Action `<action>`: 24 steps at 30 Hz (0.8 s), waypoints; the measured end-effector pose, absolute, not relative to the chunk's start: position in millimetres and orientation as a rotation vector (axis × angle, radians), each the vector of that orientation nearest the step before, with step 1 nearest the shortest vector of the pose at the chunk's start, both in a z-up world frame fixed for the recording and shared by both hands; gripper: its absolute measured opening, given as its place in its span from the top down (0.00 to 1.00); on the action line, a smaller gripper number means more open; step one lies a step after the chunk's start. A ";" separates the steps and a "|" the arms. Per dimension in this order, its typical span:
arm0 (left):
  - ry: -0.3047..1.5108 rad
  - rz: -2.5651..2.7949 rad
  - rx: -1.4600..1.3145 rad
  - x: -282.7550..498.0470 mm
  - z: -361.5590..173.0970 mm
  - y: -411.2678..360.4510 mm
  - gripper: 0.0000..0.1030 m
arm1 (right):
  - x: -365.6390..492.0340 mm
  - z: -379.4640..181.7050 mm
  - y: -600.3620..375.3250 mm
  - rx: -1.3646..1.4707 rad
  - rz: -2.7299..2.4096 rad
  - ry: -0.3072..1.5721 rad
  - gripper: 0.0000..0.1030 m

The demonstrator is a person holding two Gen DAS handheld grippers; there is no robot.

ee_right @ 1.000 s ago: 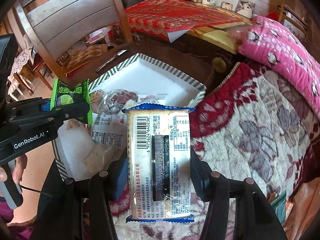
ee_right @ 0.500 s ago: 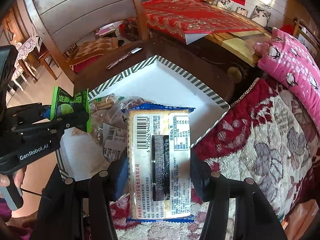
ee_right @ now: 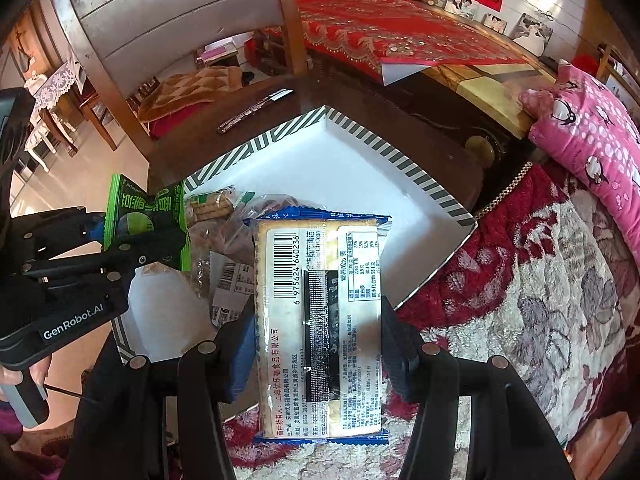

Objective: Organize snacks
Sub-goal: 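Lower both packets into the tray and open both grippers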

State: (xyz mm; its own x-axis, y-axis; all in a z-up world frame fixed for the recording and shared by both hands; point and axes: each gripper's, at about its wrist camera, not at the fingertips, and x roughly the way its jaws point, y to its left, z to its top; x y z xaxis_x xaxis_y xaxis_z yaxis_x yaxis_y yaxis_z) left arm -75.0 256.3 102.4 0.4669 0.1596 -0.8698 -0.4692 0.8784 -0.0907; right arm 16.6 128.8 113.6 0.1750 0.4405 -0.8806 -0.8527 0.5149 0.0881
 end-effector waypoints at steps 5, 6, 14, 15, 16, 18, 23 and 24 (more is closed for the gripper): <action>1.026 0.390 -0.335 -72.5 99.5 255.4 0.73 | 17.6 112.2 133.4 -0.489 0.974 1.031 0.43; 1.027 0.389 -0.334 -72.1 98.6 255.1 0.73 | 17.8 111.8 134.2 -0.489 0.975 1.033 0.43; 1.040 0.386 -0.340 -69.8 93.3 257.1 0.73 | 21.6 106.2 141.4 -0.496 0.978 1.048 0.43; 1.041 0.385 -0.340 -69.4 92.6 257.0 0.73 | 22.4 105.3 142.4 -0.496 0.978 1.050 0.43; 1.042 0.385 -0.339 -69.2 92.4 256.9 0.73 | 23.3 104.5 143.3 -0.496 0.978 1.052 0.43; 1.046 0.384 -0.339 -68.6 91.1 257.0 0.73 | 24.3 103.4 145.1 -0.494 0.980 1.055 0.43; 1.052 0.379 -0.341 -66.8 88.4 257.0 0.73 | 25.8 101.9 149.7 -0.499 0.982 1.058 0.43; 1.054 0.378 -0.340 -66.5 87.8 256.9 0.73 | 26.6 101.7 150.9 -0.498 0.983 1.060 0.43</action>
State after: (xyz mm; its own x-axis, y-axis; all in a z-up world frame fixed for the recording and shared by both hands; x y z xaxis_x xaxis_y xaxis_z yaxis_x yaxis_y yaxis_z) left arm -66.5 256.9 87.8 0.4415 0.1375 -0.8867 -0.4568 0.8850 -0.0903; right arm 26.6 150.9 101.7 0.1433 0.4258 -0.8934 -0.8586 0.5025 0.1018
